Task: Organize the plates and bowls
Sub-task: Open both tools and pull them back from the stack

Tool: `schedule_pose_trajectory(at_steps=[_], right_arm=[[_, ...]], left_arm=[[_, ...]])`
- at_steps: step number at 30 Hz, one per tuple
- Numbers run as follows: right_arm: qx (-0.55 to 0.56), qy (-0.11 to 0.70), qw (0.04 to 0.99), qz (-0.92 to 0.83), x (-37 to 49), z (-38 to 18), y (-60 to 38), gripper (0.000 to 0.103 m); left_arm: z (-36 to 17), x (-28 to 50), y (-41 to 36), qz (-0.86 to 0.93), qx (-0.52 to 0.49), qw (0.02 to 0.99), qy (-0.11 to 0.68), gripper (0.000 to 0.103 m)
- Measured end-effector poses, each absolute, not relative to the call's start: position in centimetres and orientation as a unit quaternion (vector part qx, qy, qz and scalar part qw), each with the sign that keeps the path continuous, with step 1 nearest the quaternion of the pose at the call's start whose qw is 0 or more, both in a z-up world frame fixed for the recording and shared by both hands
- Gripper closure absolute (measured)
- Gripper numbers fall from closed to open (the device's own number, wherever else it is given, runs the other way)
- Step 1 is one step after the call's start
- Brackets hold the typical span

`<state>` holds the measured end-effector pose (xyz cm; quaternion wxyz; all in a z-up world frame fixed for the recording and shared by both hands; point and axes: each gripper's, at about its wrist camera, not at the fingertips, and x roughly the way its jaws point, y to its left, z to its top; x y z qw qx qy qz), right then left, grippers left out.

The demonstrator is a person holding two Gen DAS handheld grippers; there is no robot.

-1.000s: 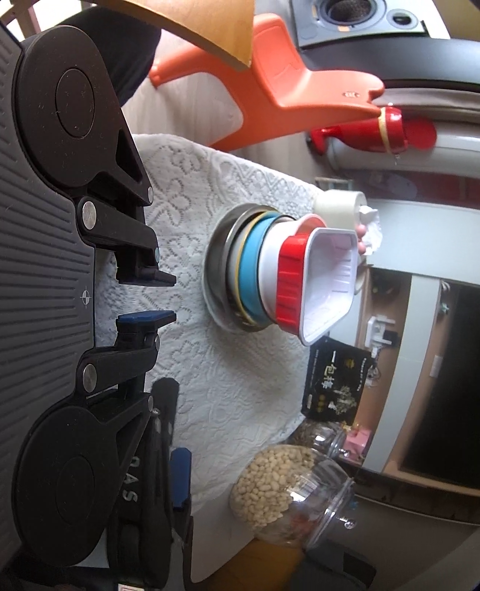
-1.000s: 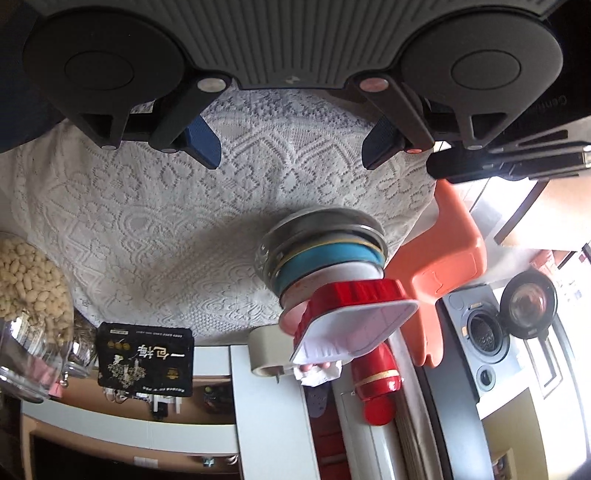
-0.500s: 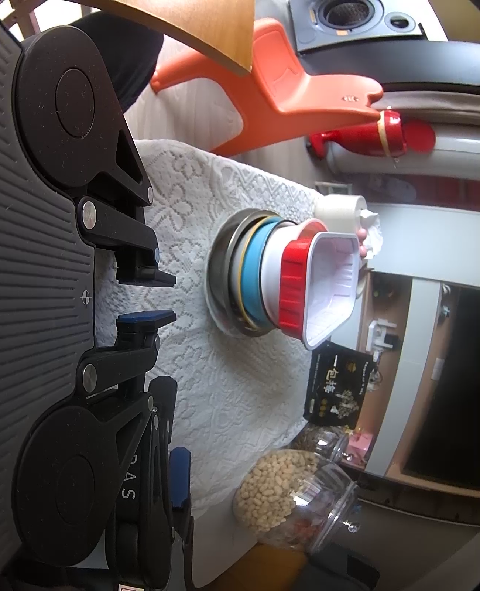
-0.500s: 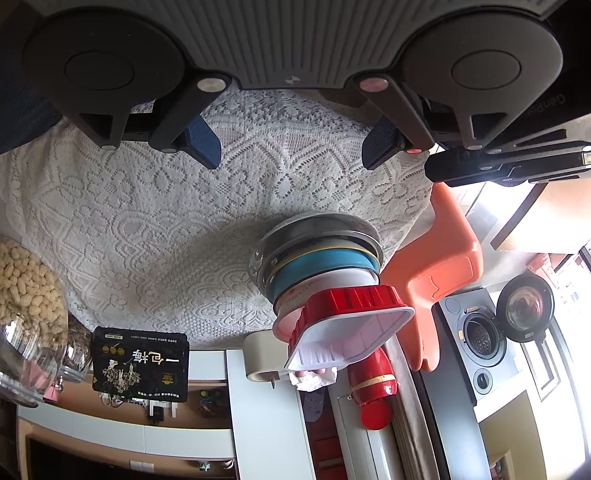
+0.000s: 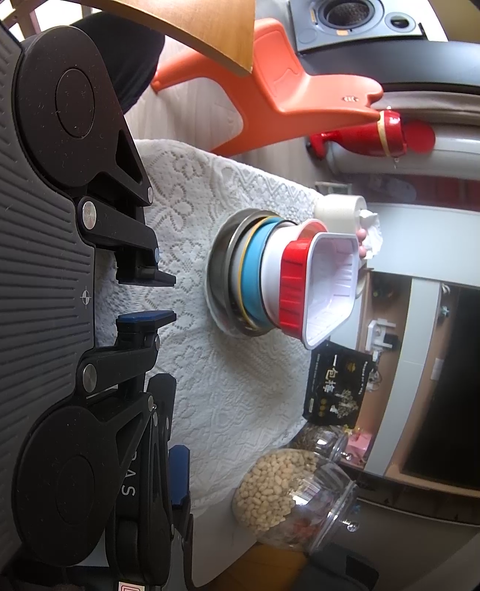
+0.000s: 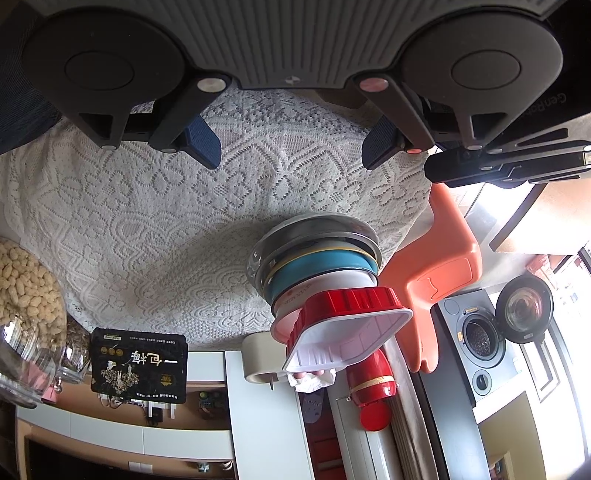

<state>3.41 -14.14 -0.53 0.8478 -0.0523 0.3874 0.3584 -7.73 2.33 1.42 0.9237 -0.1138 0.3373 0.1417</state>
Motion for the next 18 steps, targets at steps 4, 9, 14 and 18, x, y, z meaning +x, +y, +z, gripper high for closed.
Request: schedule_pose_trajectory(at_steps=[4,9,14,18], right_arm=[[-0.051,0.389,0.847,0.358,3.36,-0.55,-14.14,0.019],[-0.052,0.387,0.847,0.359,3.32,-0.44,-14.17,0.019],[-0.051,0.389,0.846,0.362,3.31,-0.42,-14.15,0.019],[-0.05,0.389,0.846,0.362,3.31,-0.42,-14.15,0.019]], left_arm=[[1.43,-7.74,2.3,0.142,-0.114,0.924,0.338,0.086],[1.44,-7.73,2.31,0.142,-0.114,0.924,0.337,0.086],[1.5,-7.78,2.29,0.142,-0.114,0.924,0.337,0.086],[1.5,-7.79,2.3,0.141,-0.114,0.924,0.337,0.086]])
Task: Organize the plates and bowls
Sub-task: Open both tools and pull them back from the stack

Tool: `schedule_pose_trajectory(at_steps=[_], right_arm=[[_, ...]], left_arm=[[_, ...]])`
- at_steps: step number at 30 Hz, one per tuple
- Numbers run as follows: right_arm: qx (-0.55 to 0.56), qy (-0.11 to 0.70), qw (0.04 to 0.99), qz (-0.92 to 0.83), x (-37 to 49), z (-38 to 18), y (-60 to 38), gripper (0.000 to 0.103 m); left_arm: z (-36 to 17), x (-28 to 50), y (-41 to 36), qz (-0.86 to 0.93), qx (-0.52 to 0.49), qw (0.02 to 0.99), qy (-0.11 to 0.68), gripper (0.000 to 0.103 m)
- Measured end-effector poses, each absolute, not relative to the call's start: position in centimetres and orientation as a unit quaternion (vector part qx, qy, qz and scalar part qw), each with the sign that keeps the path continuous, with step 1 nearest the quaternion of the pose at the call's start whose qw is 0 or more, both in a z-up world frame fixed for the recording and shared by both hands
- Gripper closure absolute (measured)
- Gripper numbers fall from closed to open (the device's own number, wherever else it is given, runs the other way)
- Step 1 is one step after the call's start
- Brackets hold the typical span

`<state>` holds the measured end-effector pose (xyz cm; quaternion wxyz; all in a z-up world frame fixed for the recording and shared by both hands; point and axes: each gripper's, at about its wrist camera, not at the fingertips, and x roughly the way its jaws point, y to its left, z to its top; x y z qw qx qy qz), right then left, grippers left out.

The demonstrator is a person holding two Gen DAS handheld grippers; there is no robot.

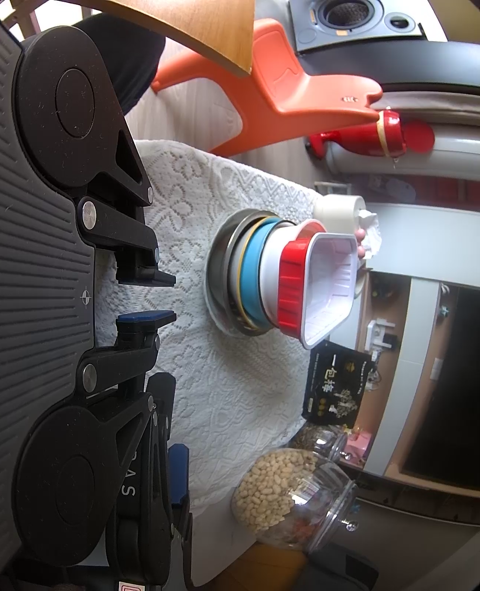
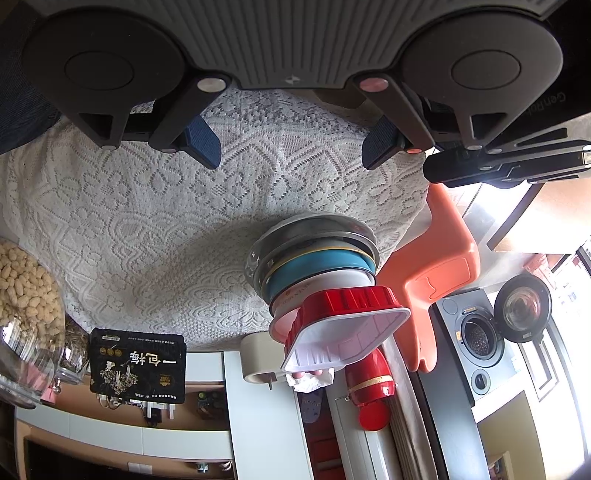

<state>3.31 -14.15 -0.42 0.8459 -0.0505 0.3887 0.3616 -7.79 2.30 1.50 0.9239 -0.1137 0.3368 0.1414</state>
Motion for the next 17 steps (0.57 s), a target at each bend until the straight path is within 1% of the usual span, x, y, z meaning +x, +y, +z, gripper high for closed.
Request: schedule_pose_trajectory(at_steps=[17], right_arm=[[-0.05,0.383,0.846,0.368,3.13,-0.19,-14.22,0.019]], left_arm=[[1.92,-7.86,2.39,0.145,-0.115,0.924,0.334,0.086]])
